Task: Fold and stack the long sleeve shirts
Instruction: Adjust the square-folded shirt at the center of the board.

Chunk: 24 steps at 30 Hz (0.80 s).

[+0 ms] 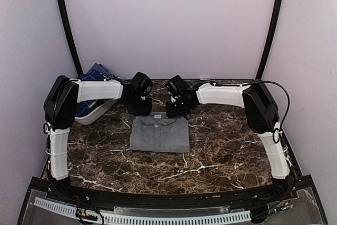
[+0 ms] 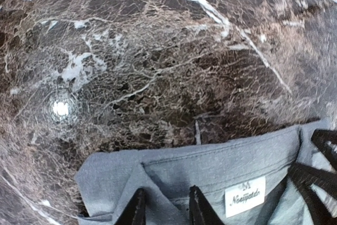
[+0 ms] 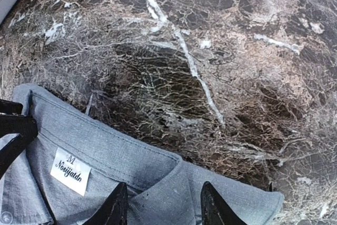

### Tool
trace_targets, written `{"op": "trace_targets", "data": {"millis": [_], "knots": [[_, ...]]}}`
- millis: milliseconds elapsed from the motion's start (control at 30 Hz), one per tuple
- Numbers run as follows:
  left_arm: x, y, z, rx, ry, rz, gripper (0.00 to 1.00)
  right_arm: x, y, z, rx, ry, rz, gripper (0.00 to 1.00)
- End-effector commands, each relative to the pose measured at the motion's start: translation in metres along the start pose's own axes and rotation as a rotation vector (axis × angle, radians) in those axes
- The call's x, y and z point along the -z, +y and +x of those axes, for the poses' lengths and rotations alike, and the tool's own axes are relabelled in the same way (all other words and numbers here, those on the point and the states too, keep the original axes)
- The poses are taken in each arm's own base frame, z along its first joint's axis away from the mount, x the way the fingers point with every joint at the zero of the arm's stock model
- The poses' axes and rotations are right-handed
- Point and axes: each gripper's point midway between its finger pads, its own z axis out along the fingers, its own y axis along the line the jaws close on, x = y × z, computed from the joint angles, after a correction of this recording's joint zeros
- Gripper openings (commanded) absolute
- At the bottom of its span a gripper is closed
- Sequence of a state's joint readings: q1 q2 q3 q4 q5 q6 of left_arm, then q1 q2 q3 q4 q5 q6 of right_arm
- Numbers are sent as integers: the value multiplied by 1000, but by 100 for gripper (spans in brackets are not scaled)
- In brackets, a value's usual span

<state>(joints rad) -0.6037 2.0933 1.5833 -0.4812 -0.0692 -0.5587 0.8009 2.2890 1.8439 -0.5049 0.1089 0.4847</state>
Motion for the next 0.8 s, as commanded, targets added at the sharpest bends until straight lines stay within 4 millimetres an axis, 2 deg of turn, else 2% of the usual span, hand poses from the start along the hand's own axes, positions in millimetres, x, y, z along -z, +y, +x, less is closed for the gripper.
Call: {"op": "trace_targets", "data": {"millis": [0, 167, 267, 333, 500, 700, 767], "knots": [[8, -8, -4, -22, -6, 0, 18, 1, 10, -3, 23, -10, 2, 40], [12, -13, -7, -30, -13, 9, 1, 5, 13, -6, 20, -17, -8, 15], [16, -15, -9, -38, -14, 5, 0, 11, 13, -10, 20, -29, -5, 4], [22, -19, -12, -45, -24, 8, 0, 16, 13, -13, 19, -40, -1, 0], [37, -26, -23, -40, -66, 25, 0, 32, 9, -22, 10, -76, 20, 0], [44, -30, -30, -40, -93, 38, 0, 38, 7, -26, 5, -94, 28, 0], [42, -27, -29, -38, -90, 26, 0, 36, 9, -25, 3, -83, 7, 12]]}}
